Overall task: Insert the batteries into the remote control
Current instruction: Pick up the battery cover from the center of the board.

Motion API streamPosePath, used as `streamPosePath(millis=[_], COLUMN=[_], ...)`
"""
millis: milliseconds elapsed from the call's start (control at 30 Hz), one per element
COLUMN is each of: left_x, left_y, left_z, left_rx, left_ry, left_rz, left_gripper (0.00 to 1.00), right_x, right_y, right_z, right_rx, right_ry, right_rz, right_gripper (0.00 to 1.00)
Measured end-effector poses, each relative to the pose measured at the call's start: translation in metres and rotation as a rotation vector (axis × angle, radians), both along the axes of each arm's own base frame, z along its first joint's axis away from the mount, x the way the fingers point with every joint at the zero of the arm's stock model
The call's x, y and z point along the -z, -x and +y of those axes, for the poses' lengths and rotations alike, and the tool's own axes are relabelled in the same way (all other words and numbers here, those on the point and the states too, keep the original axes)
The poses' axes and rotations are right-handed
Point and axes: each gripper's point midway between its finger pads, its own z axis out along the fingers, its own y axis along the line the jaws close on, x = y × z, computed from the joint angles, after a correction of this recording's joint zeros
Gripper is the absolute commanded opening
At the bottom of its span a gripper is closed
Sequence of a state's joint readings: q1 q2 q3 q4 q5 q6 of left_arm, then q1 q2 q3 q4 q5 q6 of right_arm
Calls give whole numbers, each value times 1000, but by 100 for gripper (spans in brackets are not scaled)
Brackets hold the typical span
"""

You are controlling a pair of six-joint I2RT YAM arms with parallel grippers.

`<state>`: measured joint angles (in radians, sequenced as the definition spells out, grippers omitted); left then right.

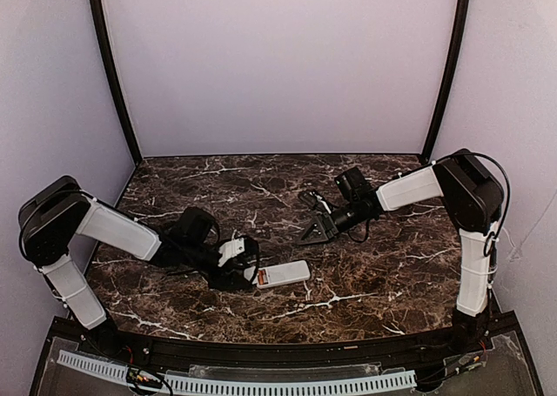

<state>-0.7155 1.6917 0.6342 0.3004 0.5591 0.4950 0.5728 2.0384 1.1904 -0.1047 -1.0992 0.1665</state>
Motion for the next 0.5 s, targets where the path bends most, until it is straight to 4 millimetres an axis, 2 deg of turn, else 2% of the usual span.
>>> streamPosePath(millis=[133,300,500], left_x=[-17,-47,-85], left_y=[-3,-11,-21], left_z=[-1,-3,-21], left_rx=[1,-6,-6], left_ry=[0,4,9], left_rz=[-18,-74,-157], left_gripper=[42,42,43], right_x=[0,0,-20], right_y=[0,3,16], right_z=[0,-2,7], right_rx=[3,27,23], right_ry=[-1,-20,-119], right_rz=[3,47,125], right_gripper=[37,46,54])
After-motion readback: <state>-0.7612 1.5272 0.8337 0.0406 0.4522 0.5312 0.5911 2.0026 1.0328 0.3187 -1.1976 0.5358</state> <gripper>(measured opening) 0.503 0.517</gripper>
